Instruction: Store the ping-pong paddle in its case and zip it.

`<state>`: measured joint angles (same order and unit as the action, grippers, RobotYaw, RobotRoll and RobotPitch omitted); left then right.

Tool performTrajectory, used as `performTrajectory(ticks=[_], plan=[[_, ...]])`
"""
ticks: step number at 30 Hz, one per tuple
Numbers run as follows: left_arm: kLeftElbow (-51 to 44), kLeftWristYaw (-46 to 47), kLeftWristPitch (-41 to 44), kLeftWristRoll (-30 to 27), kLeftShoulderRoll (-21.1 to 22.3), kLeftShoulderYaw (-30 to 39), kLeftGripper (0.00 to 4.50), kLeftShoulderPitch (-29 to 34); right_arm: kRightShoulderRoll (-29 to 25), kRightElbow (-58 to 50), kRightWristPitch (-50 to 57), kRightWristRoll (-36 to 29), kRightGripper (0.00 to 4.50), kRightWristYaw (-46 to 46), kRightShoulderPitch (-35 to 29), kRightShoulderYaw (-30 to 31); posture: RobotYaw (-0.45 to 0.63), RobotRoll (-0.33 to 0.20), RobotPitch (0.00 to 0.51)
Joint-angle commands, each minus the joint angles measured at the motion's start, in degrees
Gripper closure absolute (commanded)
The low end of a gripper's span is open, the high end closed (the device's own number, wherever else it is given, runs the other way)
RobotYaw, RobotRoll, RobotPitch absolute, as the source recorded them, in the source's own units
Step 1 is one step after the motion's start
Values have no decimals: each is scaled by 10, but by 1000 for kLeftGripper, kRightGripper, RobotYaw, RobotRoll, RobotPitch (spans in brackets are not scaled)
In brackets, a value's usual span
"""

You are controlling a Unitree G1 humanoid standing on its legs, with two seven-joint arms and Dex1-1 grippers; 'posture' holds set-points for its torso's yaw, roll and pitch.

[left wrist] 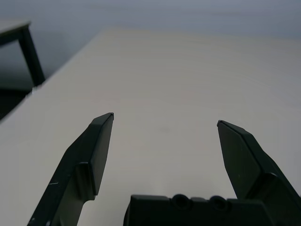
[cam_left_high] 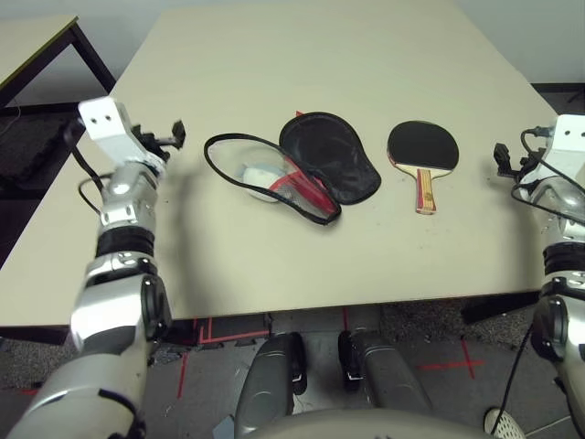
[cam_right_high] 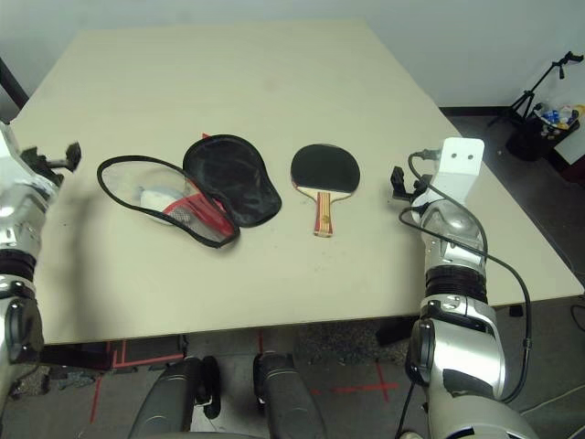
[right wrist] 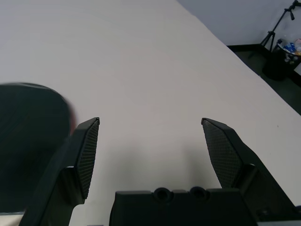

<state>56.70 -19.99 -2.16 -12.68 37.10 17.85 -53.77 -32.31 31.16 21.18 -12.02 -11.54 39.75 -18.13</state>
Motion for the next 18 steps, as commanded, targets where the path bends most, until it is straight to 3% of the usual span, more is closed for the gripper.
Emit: performTrajectory(ticks=[1,8,14,18], plan=[[41,-33,20,14,15,-13,0,-34,4,-83,96,-12,40,-5,-6,18,-96,0,141],[67,-121,32,45,-21,-68,0,-128,46,-257,378,-52,40,23,29,39,-128,0,154],[59,-166,42,50,-70,-94,0,-152,95,-337,567,-65,40,58,59,26,-163,0,154],[41,-195,42,53,-106,-113,0,-152,107,-351,631,-58,40,65,68,25,-171,0,150]])
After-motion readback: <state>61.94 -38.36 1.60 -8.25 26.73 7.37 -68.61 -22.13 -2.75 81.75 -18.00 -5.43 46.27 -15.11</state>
